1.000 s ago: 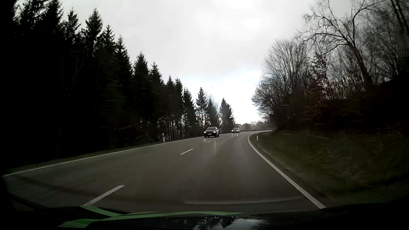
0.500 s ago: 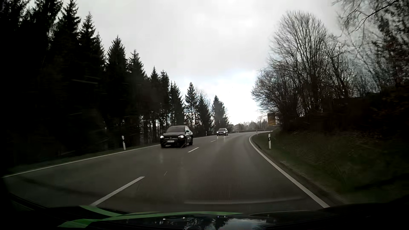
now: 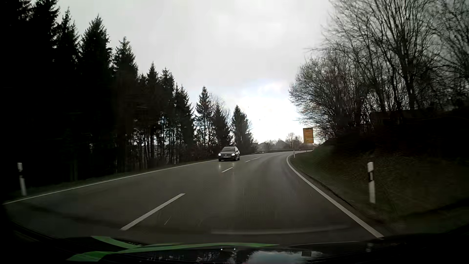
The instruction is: Follow the waypoints while adhering to traffic rules and regulations
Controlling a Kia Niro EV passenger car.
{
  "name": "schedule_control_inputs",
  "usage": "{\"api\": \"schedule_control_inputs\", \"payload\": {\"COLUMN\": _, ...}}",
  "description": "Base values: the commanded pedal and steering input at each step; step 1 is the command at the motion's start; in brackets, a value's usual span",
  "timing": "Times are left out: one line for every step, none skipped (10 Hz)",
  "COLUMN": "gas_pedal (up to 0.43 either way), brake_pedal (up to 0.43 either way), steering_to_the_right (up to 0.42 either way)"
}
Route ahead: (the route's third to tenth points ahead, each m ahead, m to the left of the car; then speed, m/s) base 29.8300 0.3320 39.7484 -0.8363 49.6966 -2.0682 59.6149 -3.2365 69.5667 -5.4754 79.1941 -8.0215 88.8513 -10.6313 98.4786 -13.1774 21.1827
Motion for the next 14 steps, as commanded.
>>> {"api": "schedule_control_inputs", "payload": {"gas_pedal": 0.177, "brake_pedal": 0.000, "steering_to_the_right": 0.018}}
{"api": "schedule_control_inputs", "payload": {"gas_pedal": 0.177, "brake_pedal": 0.000, "steering_to_the_right": 0.018}}
{"api": "schedule_control_inputs", "payload": {"gas_pedal": 0.177, "brake_pedal": 0.000, "steering_to_the_right": 0.018}}
{"api": "schedule_control_inputs", "payload": {"gas_pedal": 0.177, "brake_pedal": 0.000, "steering_to_the_right": 0.018}}
{"api": "schedule_control_inputs", "payload": {"gas_pedal": 0.177, "brake_pedal": 0.000, "steering_to_the_right": 0.018}}
{"api": "schedule_control_inputs", "payload": {"gas_pedal": 0.177, "brake_pedal": 0.000, "steering_to_the_right": 0.019}}
{"api": "schedule_control_inputs", "payload": {"gas_pedal": 0.177, "brake_pedal": 0.000, "steering_to_the_right": 0.018}}
{"api": "schedule_control_inputs", "payload": {"gas_pedal": 0.177, "brake_pedal": 0.000, "steering_to_the_right": 0.018}}
{"api": "schedule_control_inputs", "payload": {"gas_pedal": 0.177, "brake_pedal": 0.000, "steering_to_the_right": 0.018}}
{"api": "schedule_control_inputs", "payload": {"gas_pedal": 0.177, "brake_pedal": 0.000, "steering_to_the_right": 0.018}}
{"api": "schedule_control_inputs", "payload": {"gas_pedal": 0.177, "brake_pedal": 0.000, "steering_to_the_right": 0.018}}
{"api": "schedule_control_inputs", "payload": {"gas_pedal": 0.177, "brake_pedal": 0.000, "steering_to_the_right": 0.019}}
{"api": "schedule_control_inputs", "payload": {"gas_pedal": 0.177, "brake_pedal": 0.000, "steering_to_the_right": 0.018}}
{"api": "schedule_control_inputs", "payload": {"gas_pedal": 0.177, "brake_pedal": 0.000, "steering_to_the_right": 0.018}}
